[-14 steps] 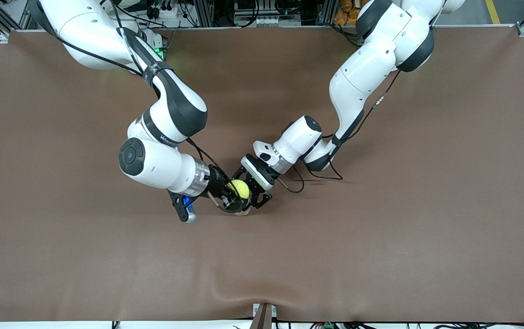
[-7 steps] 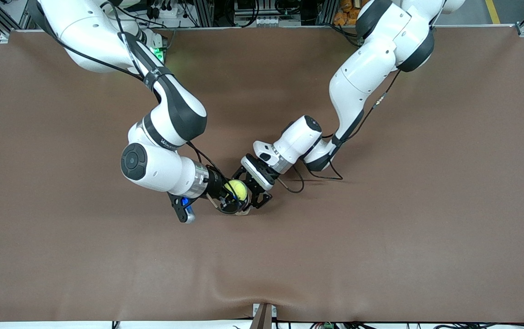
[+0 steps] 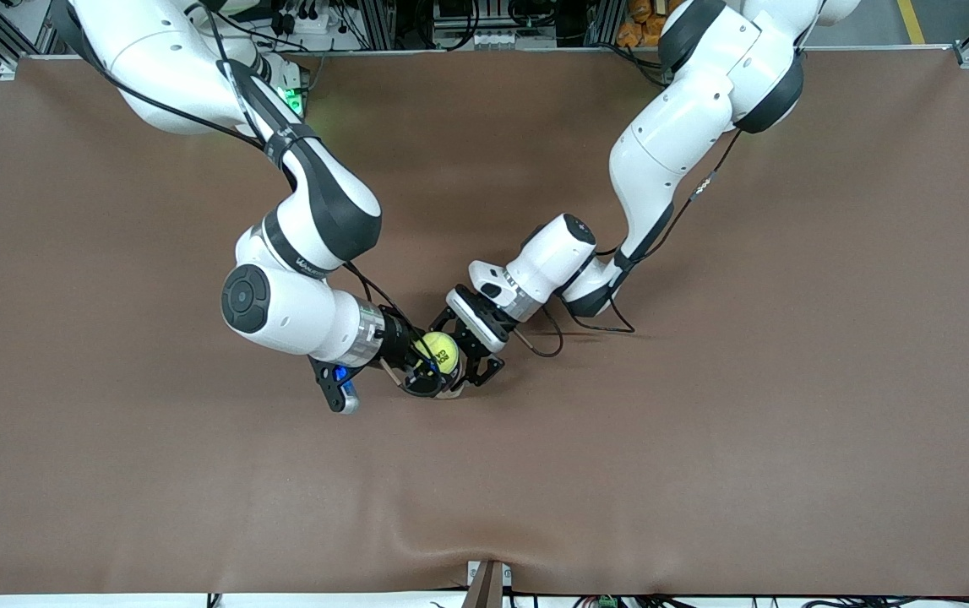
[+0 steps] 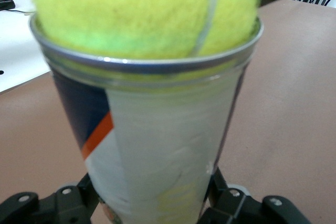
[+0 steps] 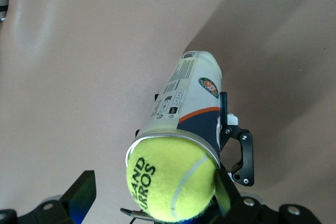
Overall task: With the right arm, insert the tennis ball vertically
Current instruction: 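Push the second ball down into the tube with the right gripper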
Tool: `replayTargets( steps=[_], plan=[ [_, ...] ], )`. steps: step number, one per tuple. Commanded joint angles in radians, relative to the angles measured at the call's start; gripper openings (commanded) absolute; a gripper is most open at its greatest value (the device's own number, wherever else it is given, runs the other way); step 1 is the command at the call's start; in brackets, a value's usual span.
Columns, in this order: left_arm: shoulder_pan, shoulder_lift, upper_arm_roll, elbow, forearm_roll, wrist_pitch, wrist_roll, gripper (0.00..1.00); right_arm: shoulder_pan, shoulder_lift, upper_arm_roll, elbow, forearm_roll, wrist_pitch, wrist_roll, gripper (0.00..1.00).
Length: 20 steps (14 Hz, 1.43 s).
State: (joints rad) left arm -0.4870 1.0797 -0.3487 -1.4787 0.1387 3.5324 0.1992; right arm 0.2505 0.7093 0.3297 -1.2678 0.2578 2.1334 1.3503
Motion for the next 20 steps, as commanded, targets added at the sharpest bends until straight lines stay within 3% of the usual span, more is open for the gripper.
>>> replayTargets(
  steps=[1, 6, 11, 15, 17, 20],
  plan=[
    [0.007, -0.017, 0.002, -0.023, 0.016, 0.003, -0.004, 0.85, -0.010, -0.022, 0.009, -0.002, -0.009, -0.007, 0.009, 1.00],
    [0.005, -0.017, 0.002, -0.022, 0.016, 0.003, -0.004, 0.86, -0.008, -0.025, 0.011, 0.024, 0.000, -0.024, 0.019, 1.00],
    [0.005, -0.017, 0.002, -0.022, 0.016, 0.003, 0.000, 0.83, 0.006, -0.016, 0.011, 0.053, 0.000, 0.054, 0.131, 1.00],
    [0.004, -0.017, 0.002, -0.022, 0.016, 0.003, 0.002, 0.67, 0.041, -0.014, 0.008, 0.044, -0.015, 0.168, 0.194, 1.00],
    [0.004, -0.017, 0.002, -0.022, 0.016, 0.003, 0.002, 0.60, 0.035, -0.007, 0.008, 0.036, -0.058, 0.168, 0.178, 1.00],
    [-0.001, -0.015, 0.002, -0.018, 0.015, 0.003, 0.000, 0.63, 0.024, 0.003, 0.006, 0.012, -0.156, 0.166, 0.145, 1.00]
  ],
)
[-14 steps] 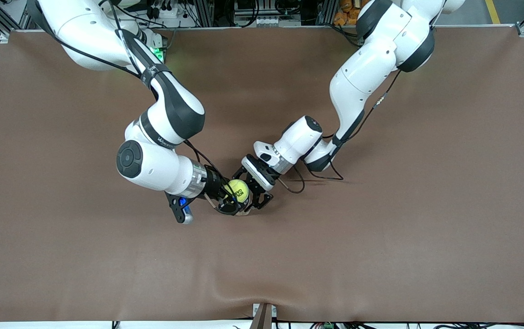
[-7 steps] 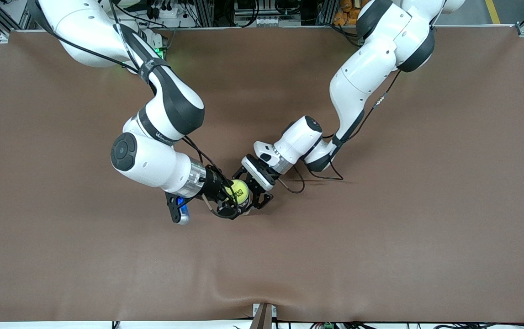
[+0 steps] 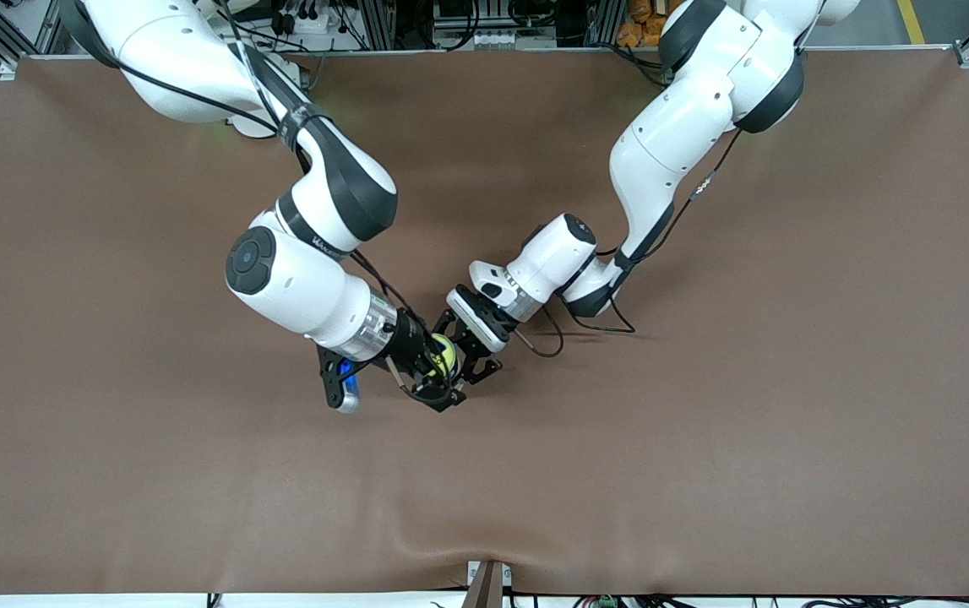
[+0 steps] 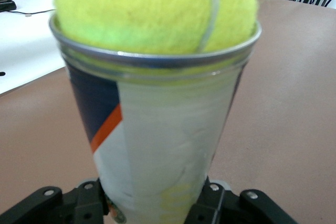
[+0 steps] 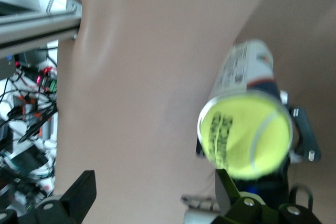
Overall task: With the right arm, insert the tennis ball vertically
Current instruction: 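Push the second ball down into the tube with the right gripper, then open the right gripper and withdraw it from the tube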
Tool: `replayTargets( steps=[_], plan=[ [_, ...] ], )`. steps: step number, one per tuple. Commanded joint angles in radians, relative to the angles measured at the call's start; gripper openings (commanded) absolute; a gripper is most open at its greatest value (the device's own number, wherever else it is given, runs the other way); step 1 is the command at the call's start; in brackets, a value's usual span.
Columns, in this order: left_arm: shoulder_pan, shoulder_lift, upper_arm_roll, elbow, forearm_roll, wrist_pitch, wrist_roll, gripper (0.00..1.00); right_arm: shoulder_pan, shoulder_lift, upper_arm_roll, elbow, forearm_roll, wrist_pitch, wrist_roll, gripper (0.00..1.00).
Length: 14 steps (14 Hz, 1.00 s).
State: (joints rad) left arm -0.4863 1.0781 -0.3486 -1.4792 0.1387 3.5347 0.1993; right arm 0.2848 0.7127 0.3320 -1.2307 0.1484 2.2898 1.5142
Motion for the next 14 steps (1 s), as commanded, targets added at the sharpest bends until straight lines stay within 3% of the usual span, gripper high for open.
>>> replayTargets(
  steps=[1, 4, 6, 10, 13, 14],
  plan=[
    [-0.002, -0.014, 0.002, -0.018, 0.016, 0.001, 0.002, 0.61, -0.010, -0.001, 0.004, -0.029, -0.052, 0.007, -0.026, 1.00],
    [-0.003, -0.014, 0.002, -0.019, 0.016, 0.001, 0.002, 0.55, -0.006, -0.001, 0.004, -0.042, -0.053, 0.007, -0.029, 1.00],
    [-0.003, -0.014, 0.002, -0.019, 0.016, 0.001, 0.000, 0.56, -0.009, -0.001, 0.004, -0.042, -0.053, 0.007, -0.034, 1.00],
    [-0.003, -0.012, 0.002, -0.021, 0.016, 0.001, -0.001, 0.71, -0.054, -0.019, 0.004, -0.029, -0.096, -0.004, -0.063, 1.00],
    [0.000, -0.012, 0.002, -0.026, 0.016, 0.001, -0.001, 1.00, -0.123, -0.059, 0.012, -0.016, -0.138, -0.138, -0.266, 1.00],
    [0.005, -0.012, 0.002, -0.029, 0.018, 0.001, 0.002, 1.00, -0.142, -0.071, 0.009, -0.016, -0.138, -0.191, -0.348, 1.00]
  ],
)
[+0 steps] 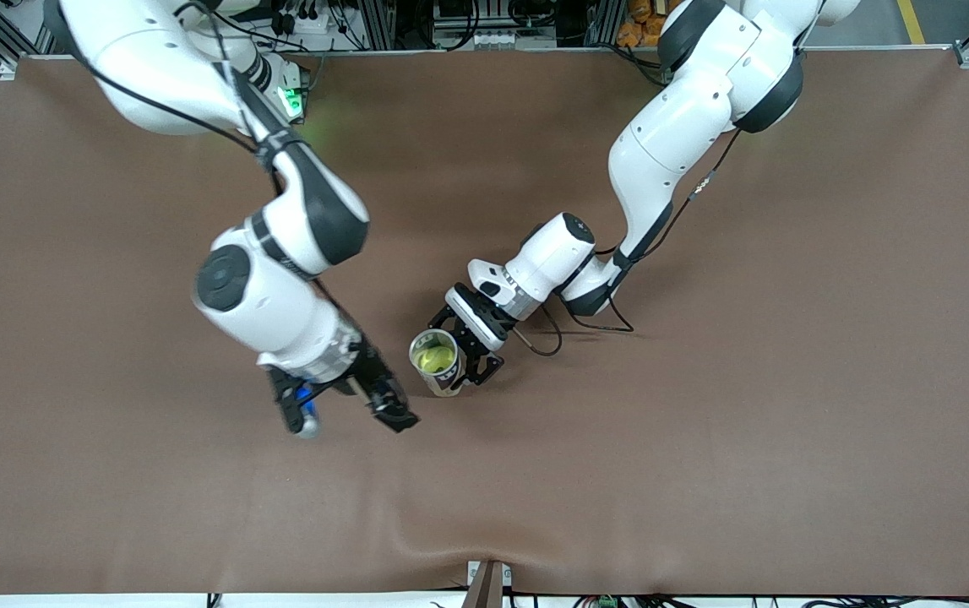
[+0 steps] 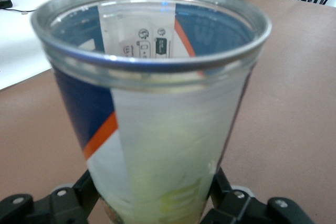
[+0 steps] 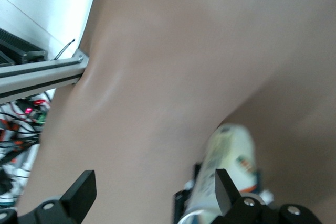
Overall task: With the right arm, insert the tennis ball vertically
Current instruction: 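Open the right gripper and withdraw it from the tube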
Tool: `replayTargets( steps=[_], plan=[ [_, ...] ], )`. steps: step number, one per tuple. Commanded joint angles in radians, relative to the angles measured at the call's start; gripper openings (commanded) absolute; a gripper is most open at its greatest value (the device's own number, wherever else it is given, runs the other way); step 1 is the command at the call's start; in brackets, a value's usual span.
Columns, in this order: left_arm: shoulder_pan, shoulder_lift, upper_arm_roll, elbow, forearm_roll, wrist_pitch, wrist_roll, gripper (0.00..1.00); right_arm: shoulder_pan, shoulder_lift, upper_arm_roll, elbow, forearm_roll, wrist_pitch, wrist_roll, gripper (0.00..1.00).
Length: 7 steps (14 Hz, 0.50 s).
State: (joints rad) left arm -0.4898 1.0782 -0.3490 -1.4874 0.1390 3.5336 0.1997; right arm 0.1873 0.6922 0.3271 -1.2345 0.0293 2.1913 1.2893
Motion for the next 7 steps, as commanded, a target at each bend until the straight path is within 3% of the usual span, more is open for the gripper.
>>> replayTargets(
  steps=[1, 7],
  plan=[
    [0.011, -0.012, 0.002, -0.025, 0.027, 0.002, 0.000, 1.00, -0.066, -0.068, 0.012, -0.013, -0.019, -0.132, -0.205, 1.00],
    [0.042, -0.024, 0.002, -0.103, 0.030, 0.002, -0.005, 1.00, -0.247, -0.177, 0.012, -0.023, -0.020, -0.507, -0.690, 1.00]
  ],
)
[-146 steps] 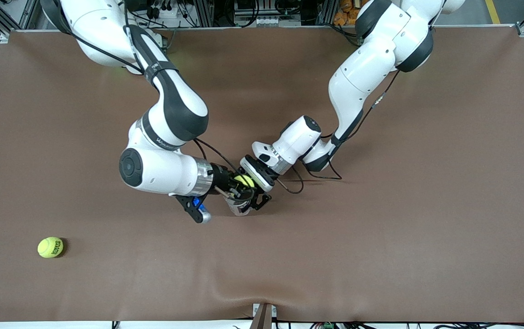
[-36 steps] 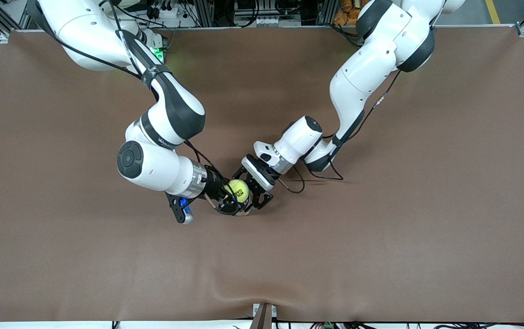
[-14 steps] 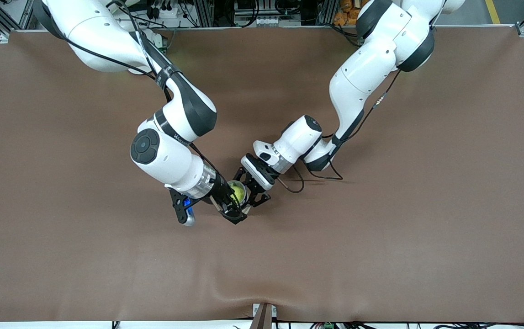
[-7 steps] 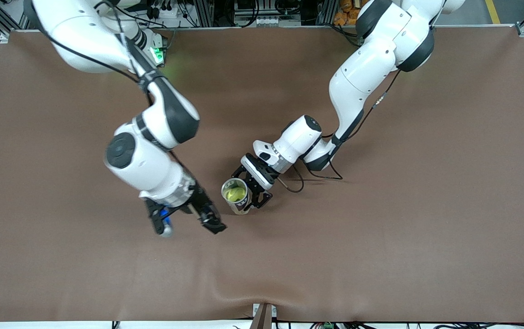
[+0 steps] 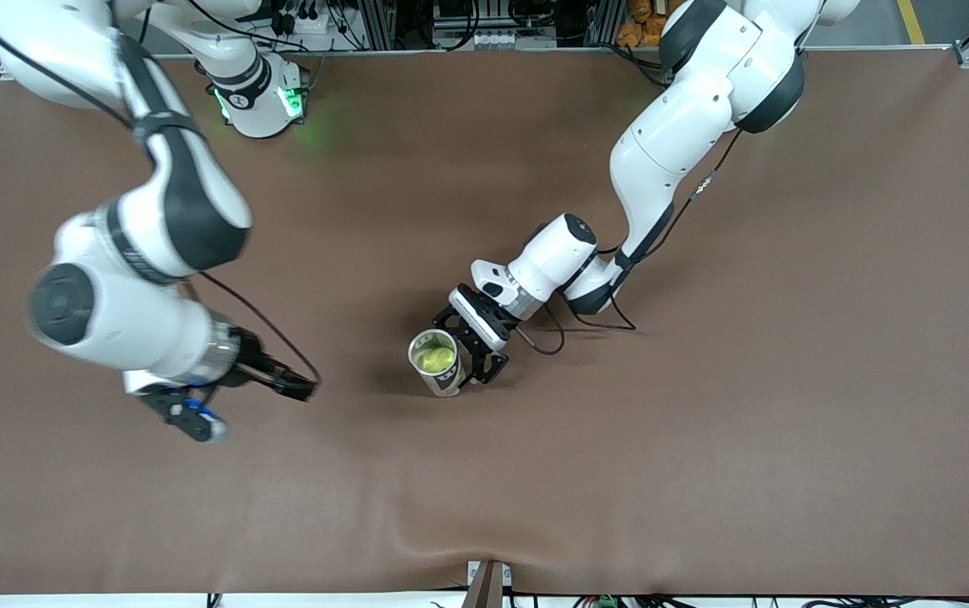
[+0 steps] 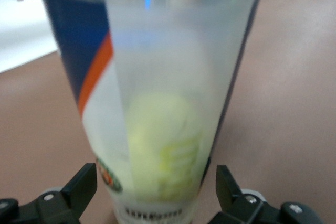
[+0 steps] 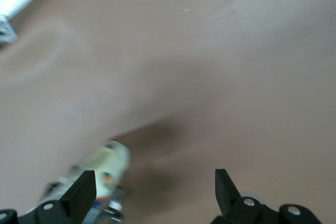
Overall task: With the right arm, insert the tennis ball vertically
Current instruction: 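Open the right gripper and withdraw it from the tube, then release the tube with the left gripper and retract it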
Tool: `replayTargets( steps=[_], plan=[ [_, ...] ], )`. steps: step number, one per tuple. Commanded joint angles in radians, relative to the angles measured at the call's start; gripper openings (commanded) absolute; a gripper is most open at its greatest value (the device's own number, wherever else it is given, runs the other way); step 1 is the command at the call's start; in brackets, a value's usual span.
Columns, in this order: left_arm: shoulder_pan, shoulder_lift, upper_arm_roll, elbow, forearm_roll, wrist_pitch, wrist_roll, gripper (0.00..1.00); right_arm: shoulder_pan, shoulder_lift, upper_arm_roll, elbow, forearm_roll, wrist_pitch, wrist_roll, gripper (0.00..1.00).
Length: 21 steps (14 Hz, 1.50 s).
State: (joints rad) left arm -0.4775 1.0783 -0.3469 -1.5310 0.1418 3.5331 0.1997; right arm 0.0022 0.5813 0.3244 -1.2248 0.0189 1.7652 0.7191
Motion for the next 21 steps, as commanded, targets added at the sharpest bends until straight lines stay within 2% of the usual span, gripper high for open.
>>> replayTargets(
  steps=[1, 4, 7, 8, 9, 11, 12, 13, 15, 18, 21],
  plan=[
    [0.037, -0.034, 0.002, -0.086, 0.027, 0.003, 0.000, 1.00, -0.094, -0.098, 0.013, -0.044, -0.010, -0.125, -0.203, 1.00],
    [0.063, -0.070, 0.002, -0.170, 0.028, 0.001, -0.002, 1.00, -0.200, -0.237, 0.012, -0.177, -0.011, -0.144, -0.470, 1.00],
    [0.095, -0.106, 0.000, -0.250, 0.027, -0.005, -0.002, 1.00, -0.281, -0.423, 0.010, -0.344, -0.017, -0.145, -0.590, 1.00],
    [0.114, -0.130, 0.000, -0.280, 0.027, -0.019, -0.006, 1.00, -0.295, -0.484, -0.001, -0.393, -0.019, -0.150, -0.628, 1.00],
    [0.135, -0.147, 0.000, -0.294, 0.027, -0.051, -0.008, 1.00, -0.277, -0.520, -0.063, -0.407, -0.019, -0.177, -0.661, 1.00],
    [0.164, -0.164, -0.001, -0.278, 0.025, -0.146, -0.011, 1.00, -0.150, -0.540, -0.241, -0.397, -0.019, -0.234, -0.714, 1.00],
    [0.172, -0.179, 0.000, -0.270, 0.022, -0.186, -0.014, 1.00, -0.104, -0.549, -0.308, -0.387, -0.019, -0.248, -0.745, 1.00],
    [0.206, -0.192, -0.001, -0.259, 0.024, -0.233, -0.013, 1.00, -0.085, -0.558, -0.344, -0.386, -0.019, -0.253, -0.776, 1.00],
    [0.276, -0.236, -0.012, -0.221, 0.012, -0.356, -0.017, 1.00, -0.083, -0.584, -0.370, -0.383, -0.020, -0.279, -0.808, 1.00],
    [0.365, -0.245, -0.014, -0.059, 0.018, -0.682, -0.010, 1.00, -0.038, -0.609, -0.409, -0.349, -0.020, -0.360, -0.797, 1.00],
    [0.440, -0.271, -0.033, 0.003, 0.018, -0.816, -0.005, 1.00, -0.028, -0.644, -0.404, -0.332, -0.019, -0.388, -0.782, 1.00]
  ],
)
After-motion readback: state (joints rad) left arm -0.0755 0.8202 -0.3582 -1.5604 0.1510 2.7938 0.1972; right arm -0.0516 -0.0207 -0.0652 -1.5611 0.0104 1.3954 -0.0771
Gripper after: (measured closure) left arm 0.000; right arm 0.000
